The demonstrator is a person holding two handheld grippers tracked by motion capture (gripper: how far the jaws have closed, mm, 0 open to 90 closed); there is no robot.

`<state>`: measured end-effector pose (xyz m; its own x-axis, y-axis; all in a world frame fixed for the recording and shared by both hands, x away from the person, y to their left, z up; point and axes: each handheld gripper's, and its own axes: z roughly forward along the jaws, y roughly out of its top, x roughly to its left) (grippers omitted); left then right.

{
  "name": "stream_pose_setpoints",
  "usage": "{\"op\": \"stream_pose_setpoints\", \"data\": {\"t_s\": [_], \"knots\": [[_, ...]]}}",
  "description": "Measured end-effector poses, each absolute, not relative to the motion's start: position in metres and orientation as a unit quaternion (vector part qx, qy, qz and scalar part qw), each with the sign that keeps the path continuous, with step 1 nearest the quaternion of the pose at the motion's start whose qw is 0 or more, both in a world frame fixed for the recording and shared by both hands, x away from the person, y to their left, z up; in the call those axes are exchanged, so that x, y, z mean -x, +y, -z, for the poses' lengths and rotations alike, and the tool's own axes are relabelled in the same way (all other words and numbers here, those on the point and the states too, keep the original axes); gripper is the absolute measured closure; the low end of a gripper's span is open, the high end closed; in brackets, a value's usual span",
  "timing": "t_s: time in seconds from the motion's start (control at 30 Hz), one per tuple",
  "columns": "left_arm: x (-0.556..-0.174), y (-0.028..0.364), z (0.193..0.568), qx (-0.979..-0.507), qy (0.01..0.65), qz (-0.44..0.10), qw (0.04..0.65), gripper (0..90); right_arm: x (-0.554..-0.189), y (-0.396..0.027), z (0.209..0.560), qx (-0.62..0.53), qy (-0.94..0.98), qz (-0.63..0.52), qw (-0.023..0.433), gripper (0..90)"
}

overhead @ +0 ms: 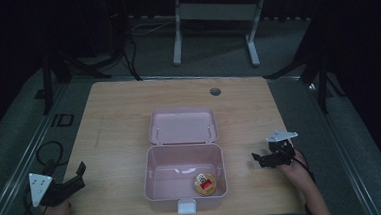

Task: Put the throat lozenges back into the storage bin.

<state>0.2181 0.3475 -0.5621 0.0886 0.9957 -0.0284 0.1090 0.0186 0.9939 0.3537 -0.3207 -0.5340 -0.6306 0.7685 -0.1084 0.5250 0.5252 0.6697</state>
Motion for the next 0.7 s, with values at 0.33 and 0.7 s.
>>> {"op": "stream_pose_setpoints", "data": {"t_s": [0.33,0.7], "knots": [[-0.218,0.347,0.562,-0.542,0.510,-0.443,0.500,0.4,-0.338,-0.347,0.544,-0.449,0.770,-0.352,0.284,11.2],[-0.218,0.347,0.562,-0.542,0.510,-0.444,0.499,0.4,-0.335,-0.361,0.549,-0.503,0.720,-0.363,0.313,11.2]]}}
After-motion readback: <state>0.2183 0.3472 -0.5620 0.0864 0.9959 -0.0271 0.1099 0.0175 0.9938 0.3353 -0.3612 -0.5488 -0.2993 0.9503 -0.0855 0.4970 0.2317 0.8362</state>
